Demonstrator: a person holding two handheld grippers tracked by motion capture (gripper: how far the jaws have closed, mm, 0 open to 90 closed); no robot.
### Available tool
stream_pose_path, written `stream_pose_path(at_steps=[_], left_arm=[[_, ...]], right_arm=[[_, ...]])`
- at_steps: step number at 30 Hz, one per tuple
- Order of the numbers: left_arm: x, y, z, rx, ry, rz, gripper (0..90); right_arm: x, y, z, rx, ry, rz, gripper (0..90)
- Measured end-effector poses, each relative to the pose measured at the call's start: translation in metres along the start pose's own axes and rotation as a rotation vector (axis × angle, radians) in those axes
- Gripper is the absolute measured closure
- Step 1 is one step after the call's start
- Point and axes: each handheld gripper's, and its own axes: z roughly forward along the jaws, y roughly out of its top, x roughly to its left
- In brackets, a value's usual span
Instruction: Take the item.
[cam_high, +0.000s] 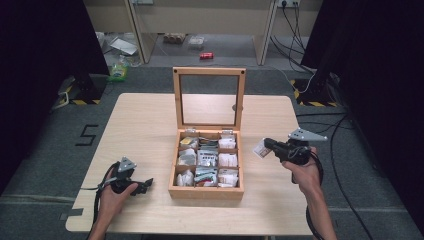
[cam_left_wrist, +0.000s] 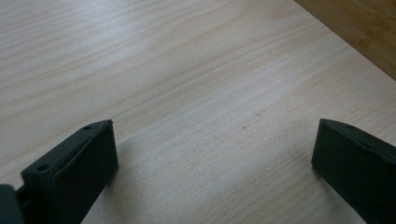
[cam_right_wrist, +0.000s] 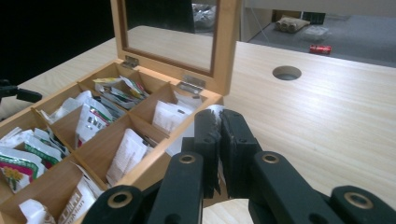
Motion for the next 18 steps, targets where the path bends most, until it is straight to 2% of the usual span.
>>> stream_pose_path(at_steps=[10, 18], left_arm=[[0.000, 0.000, 0.000, -0.002, 0.000, -0.003, 0.0], [0.000, 0.000, 0.000, -0.002, 0.000, -0.003, 0.0]], right_arm=[[-0.017, -0.014, -0.004, 0.016, -0.042, 0.046, 85.9], [-0.023, -0.022, -0.001, 0.036, -0.059, 0.067, 85.8]])
